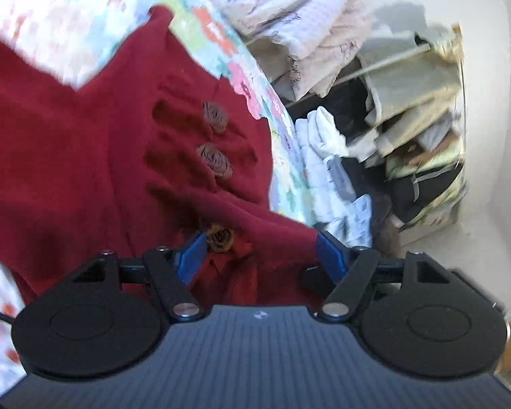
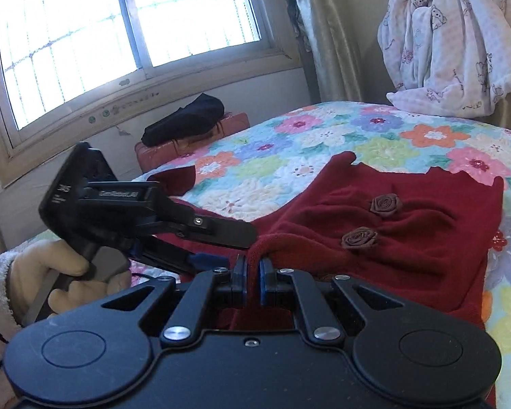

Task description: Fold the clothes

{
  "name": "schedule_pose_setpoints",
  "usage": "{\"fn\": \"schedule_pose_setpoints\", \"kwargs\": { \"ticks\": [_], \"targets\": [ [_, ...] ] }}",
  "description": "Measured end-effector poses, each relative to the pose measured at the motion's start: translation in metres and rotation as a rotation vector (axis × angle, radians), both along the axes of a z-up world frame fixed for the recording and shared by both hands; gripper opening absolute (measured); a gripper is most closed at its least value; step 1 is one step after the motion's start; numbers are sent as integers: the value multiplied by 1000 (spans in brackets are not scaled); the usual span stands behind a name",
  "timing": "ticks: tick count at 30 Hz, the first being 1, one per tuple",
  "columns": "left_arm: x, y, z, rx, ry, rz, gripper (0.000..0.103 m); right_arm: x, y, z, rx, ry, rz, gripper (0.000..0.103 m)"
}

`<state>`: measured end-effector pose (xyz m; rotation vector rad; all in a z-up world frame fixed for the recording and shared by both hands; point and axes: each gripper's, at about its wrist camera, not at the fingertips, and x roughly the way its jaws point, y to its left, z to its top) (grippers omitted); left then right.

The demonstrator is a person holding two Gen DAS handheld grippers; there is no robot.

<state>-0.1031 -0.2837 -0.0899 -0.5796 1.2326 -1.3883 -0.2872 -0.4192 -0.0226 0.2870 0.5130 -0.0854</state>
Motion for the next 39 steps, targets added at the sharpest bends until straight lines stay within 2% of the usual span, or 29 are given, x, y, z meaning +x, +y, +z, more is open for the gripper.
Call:
{"fn": "schedule_pose_setpoints", "kwargs": {
  "ticks": [2, 4, 5, 6, 7, 11, 15, 17, 20, 21, 23, 27, 30, 35, 39],
  "targets": [
    [-2, -1, -5, -18, 54, 9, 67, 0, 2, -2, 0, 1, 5, 9],
    [-9, 0, -3, -7, 32, 40, 40, -1, 5, -4, 3, 1, 7, 9],
    [-14, 1, -1, -26, 5, 41, 21, -4, 5, -5, 14, -7, -9, 9],
    [-19, 1, 1, -42, -22, 37, 10, -8, 5, -6, 26, -14, -25, 10],
    [-24, 0, 5, -47, -54, 19, 8, -12, 6, -7, 35, -19, -39, 10],
    [-44, -6, 23, -12, -257, -3, 7, -23, 9, -11, 39, -6, -85, 10],
    [-55, -7, 31, 43, -405, -2, 6, -18, 16, -17, 22, 25, -126, 13],
    [-57, -6, 32, 77, -448, -2, 6, -16, 20, -21, 25, 42, -143, 15],
    [-55, 3, 34, 112, -476, 4, 6, -18, 26, -26, 16, 69, -144, 23],
    [-54, 6, 35, 120, -484, 5, 6, -21, 28, -27, 14, 75, -146, 29],
    [-55, 6, 41, 129, -517, 9, 6, -30, 29, -29, 14, 82, -155, 32],
    [-56, 11, 57, 163, -620, 67, 7, -58, 21, -29, 35, 77, -214, 48],
    [-54, 20, 68, 218, -724, 148, 7, -82, 15, -30, 41, 88, -277, 49],
    [-51, 27, 69, 315, -816, 210, 7, -114, 4, -34, 7, 120, -388, 49],
    [-45, 28, 61, 338, -848, 232, 7, -122, -3, -40, -65, 203, -464, 49]
  ]
}}
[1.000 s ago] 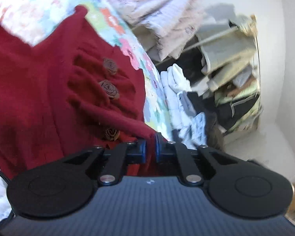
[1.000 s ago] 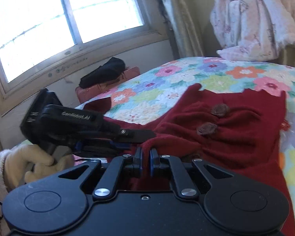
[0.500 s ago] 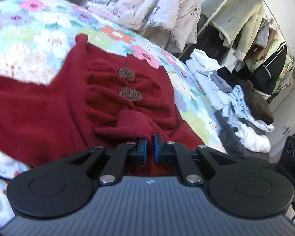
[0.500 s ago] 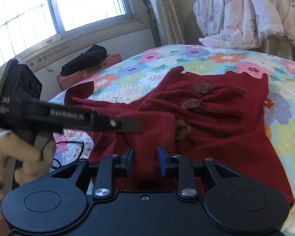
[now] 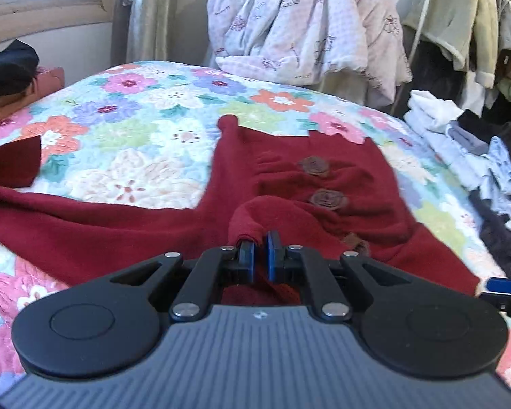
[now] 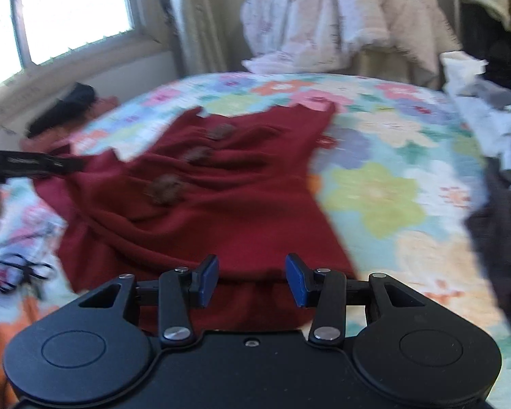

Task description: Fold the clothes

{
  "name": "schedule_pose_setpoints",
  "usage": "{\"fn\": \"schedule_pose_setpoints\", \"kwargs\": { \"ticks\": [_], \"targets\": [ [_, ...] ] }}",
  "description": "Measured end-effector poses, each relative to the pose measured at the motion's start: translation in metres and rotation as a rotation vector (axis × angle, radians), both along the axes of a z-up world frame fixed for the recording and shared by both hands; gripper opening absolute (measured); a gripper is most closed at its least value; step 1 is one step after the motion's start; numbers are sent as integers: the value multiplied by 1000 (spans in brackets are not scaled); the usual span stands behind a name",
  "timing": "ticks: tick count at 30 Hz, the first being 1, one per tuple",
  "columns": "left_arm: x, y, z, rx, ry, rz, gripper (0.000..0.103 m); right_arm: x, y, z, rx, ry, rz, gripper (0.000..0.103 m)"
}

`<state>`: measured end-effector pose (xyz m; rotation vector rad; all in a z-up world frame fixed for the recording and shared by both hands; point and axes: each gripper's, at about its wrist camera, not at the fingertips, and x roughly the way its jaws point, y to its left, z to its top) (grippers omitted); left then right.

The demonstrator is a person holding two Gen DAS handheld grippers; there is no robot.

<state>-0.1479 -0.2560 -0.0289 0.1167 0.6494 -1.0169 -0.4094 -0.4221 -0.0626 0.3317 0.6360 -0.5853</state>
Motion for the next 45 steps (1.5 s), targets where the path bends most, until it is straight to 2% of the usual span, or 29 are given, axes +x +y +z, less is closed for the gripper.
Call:
{"fn": "schedule_pose_setpoints", "kwargs": {
  "ticks": [2, 5, 7, 8, 11, 13, 19, 22, 26, 27, 28, 31, 32, 33, 34, 35, 37, 39, 41, 43, 44, 45],
  "targets": [
    [13, 0, -8, 2, 18, 27, 7, -2, -6, -2, 11, 37, -59, 49],
    [26, 4, -13, 7, 129, 77, 7, -8, -12, 2, 77, -33, -90, 49],
    [20, 7, -3, -12, 128, 80, 7, -4, -14, 0, 58, -50, -49, 50],
    [18, 8, 1, -18, 125, 82, 7, 1, -14, -2, 30, -22, -37, 50],
    [13, 8, 8, -3, 101, 102, 7, 4, -12, -11, -21, 12, 1, 50],
    [10, 7, 12, 8, 84, 115, 7, -3, -12, -17, -19, 7, 9, 50],
    [4, 5, 4, 42, 20, 147, 7, -32, -20, -22, -38, 12, -36, 50],
    [9, 9, 1, 7, 61, 144, 7, -35, -18, -15, -86, -11, -15, 50],
    [10, 11, 3, -26, 35, 125, 7, -6, -8, -15, -233, 103, 120, 51],
    [9, 12, 3, -33, 27, 121, 7, 3, -7, -19, -264, 142, 153, 53],
    [10, 13, 2, -47, 31, 116, 7, 11, -7, -23, -293, 185, 186, 57],
    [11, 13, 3, -100, 55, 109, 7, 33, -10, -35, -353, 288, 267, 56],
    [11, 11, 6, -123, 55, 103, 7, 36, -10, -35, -382, 274, 262, 56],
    [10, 10, 10, -147, 54, 98, 7, 38, -15, -33, -383, 251, 252, 44],
    [8, 9, 14, -170, 49, 91, 7, 39, -22, -30, -370, 214, 232, 6],
    [6, 9, 19, -193, 33, 82, 7, 36, -31, -25, -345, 162, 189, 3],
    [-2, 10, 29, -251, 4, 59, 7, 22, -47, -13, -300, 29, 56, 2],
    [-9, 8, 27, -255, 10, 30, 9, -4, -60, -1, -252, -105, -103, 2],
    [-17, -2, 12, -163, 42, 19, 9, -33, -71, 0, -166, -214, -241, 2],
    [-26, -15, -11, -22, 97, 6, 9, -51, -80, -13, -70, -236, -316, 2],
    [-30, -20, -23, 35, 125, 3, 9, -55, -80, -21, -53, -219, -330, 2],
    [-32, -21, -30, 62, 141, 4, 9, -59, -81, -29, -37, -201, -345, 2]
  ]
}}
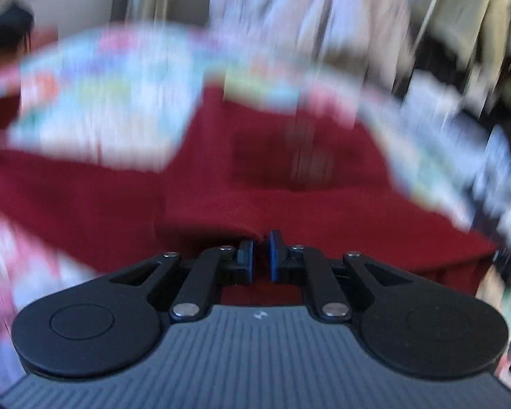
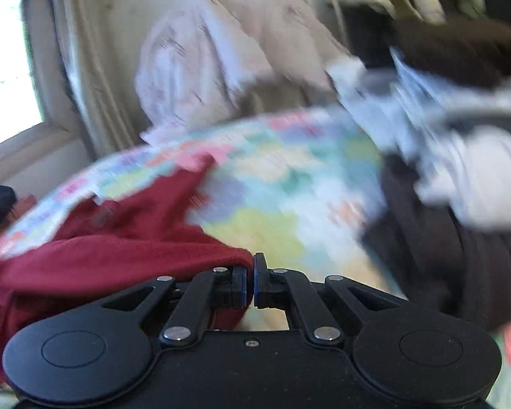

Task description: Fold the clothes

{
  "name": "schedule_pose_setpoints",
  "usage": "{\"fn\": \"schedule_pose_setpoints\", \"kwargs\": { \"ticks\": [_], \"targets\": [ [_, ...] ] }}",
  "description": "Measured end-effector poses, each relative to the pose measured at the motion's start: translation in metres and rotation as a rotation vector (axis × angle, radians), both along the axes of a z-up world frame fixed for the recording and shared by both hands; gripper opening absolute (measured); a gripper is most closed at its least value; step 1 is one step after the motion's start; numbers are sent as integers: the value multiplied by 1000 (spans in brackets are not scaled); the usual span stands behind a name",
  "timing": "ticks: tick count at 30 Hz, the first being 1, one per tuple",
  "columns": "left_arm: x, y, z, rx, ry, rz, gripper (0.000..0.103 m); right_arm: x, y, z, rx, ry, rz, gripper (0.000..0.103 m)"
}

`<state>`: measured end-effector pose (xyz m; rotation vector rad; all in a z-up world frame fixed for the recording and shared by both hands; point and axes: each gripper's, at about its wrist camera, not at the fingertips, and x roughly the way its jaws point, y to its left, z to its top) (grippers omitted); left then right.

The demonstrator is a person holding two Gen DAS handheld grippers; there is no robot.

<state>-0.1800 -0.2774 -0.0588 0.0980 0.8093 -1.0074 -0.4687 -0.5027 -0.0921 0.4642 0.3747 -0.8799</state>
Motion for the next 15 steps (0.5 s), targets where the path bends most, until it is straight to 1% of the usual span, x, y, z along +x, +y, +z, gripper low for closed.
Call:
{"fn": "schedule_pose_setpoints", "kwargs": {
  "ticks": [3, 6, 8, 10, 11, 12, 13, 15],
  "targets": [
    [-7, -4, -18, 70, 36, 0, 9, -7, 2, -19, 55, 24, -19, 3],
    [-9, -4, -5, 67, -32, -8, 9, -8, 2, -22, 68, 54, -13, 8],
    [-10, -1, 4, 71, -72, -11, 9, -7, 2, -14, 104, 82, 20, 11],
    [-11, 1, 12, 76, -106, -15, 10, -17, 5, 1, 121, 49, 34, 24],
    [-10, 2, 15, 78, -104, -20, 10, -22, 7, 9, 130, 33, 39, 28],
    [-9, 3, 18, 79, -100, -24, 10, -27, 10, 16, 136, 17, 40, 36],
    [-8, 5, 21, 74, -88, -30, 10, -30, 11, 24, 142, 7, 56, 38],
    [-4, 10, 28, 55, -69, -26, 10, -28, 11, 39, 132, 6, 95, 39]
  ]
}}
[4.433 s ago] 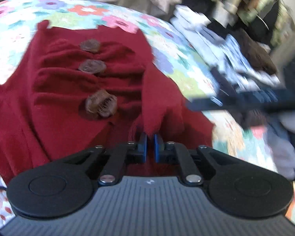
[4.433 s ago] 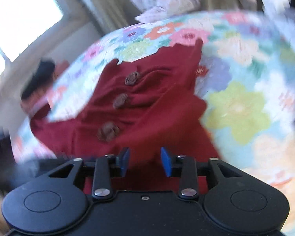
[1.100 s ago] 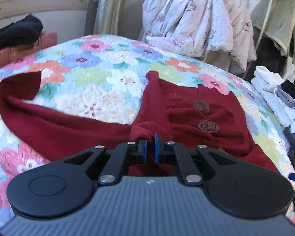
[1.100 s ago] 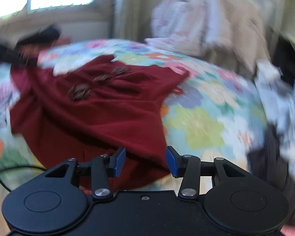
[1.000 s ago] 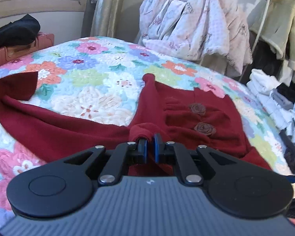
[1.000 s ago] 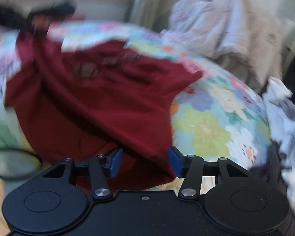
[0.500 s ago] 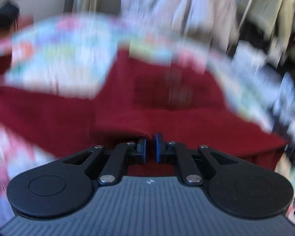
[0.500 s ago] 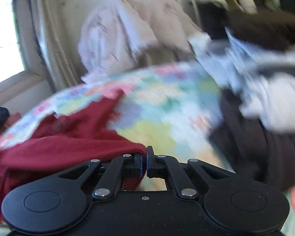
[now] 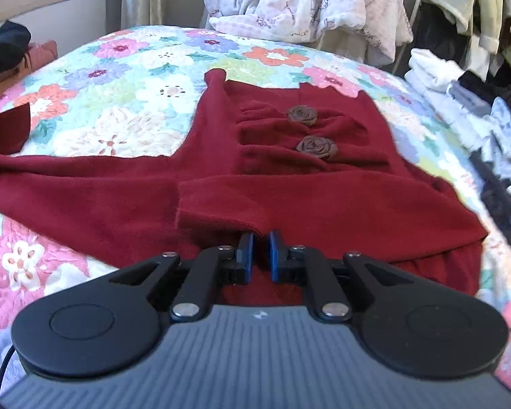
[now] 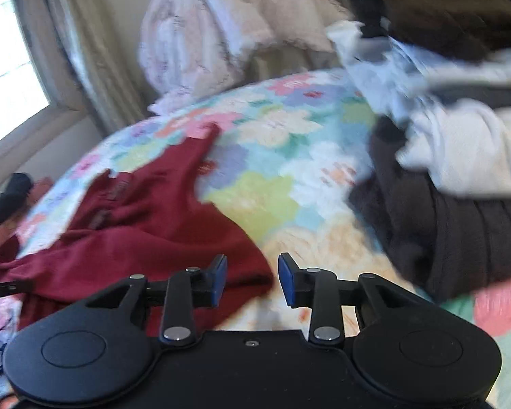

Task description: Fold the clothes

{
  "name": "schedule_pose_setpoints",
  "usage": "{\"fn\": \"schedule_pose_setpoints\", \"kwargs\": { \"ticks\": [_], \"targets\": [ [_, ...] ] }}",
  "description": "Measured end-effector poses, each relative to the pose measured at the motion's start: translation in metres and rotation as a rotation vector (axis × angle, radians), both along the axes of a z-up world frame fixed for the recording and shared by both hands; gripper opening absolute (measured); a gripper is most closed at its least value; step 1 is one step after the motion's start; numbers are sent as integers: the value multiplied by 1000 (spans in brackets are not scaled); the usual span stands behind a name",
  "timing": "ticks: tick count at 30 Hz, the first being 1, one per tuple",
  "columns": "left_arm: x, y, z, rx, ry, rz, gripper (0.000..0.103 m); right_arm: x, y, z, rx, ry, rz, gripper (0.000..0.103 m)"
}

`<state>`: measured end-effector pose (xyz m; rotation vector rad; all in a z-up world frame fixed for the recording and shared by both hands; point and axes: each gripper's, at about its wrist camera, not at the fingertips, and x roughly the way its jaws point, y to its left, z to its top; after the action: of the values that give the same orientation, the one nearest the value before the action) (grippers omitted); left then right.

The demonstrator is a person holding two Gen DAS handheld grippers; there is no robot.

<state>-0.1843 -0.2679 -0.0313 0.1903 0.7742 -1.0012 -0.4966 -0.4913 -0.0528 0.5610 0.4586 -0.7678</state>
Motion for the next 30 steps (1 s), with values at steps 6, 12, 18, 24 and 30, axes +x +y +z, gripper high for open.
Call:
{"fn": "schedule_pose_setpoints", "kwargs": {
  "ticks": [6, 12, 18, 24, 30],
  "targets": [
    [11, 3, 3, -5, -51, 56, 23, 55, -23, 16, -25, 66, 196, 48],
    [32, 2, -19, 44, 27, 116, 23, 109, -65, -13, 39, 150, 210, 63],
    [34, 0, -26, 61, 35, 129, 23, 121, -71, -37, 3, 173, 241, 12],
    [33, -1, -27, 65, 33, 126, 23, 79, -102, -27, 54, -22, 57, 0],
    [39, 6, -21, 55, 42, 142, 23, 66, -101, -24, 70, -45, 24, 3]
  ]
}}
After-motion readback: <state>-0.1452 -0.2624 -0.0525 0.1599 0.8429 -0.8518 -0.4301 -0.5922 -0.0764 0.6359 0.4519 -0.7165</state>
